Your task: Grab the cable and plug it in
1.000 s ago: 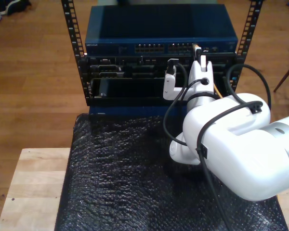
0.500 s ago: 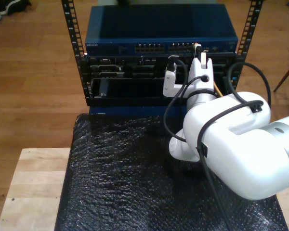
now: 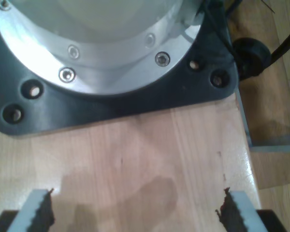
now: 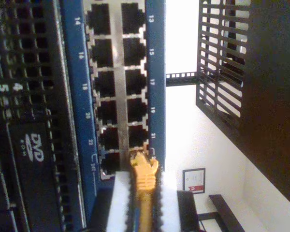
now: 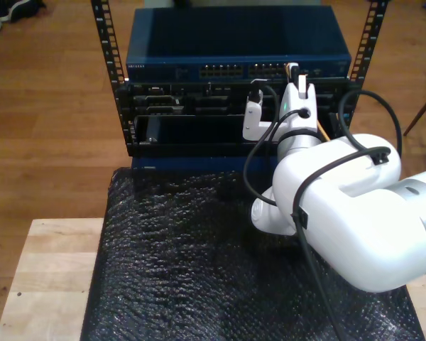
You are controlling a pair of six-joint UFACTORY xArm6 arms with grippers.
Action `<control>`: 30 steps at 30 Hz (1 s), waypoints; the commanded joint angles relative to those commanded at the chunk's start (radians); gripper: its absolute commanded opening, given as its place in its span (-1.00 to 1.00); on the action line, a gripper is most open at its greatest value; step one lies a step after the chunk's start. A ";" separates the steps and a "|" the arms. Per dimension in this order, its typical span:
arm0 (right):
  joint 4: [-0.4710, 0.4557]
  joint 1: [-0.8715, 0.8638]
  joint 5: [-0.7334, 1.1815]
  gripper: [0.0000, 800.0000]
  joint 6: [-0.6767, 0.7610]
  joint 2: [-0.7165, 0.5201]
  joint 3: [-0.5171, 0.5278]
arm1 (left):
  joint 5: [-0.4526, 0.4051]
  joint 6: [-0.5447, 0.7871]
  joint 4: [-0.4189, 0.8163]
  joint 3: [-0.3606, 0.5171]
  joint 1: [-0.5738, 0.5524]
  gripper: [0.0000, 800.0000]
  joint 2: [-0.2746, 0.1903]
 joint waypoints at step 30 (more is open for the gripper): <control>-0.044 0.020 0.519 0.51 0.008 -0.588 0.531 | 0.002 0.000 0.000 0.000 0.000 1.00 -0.002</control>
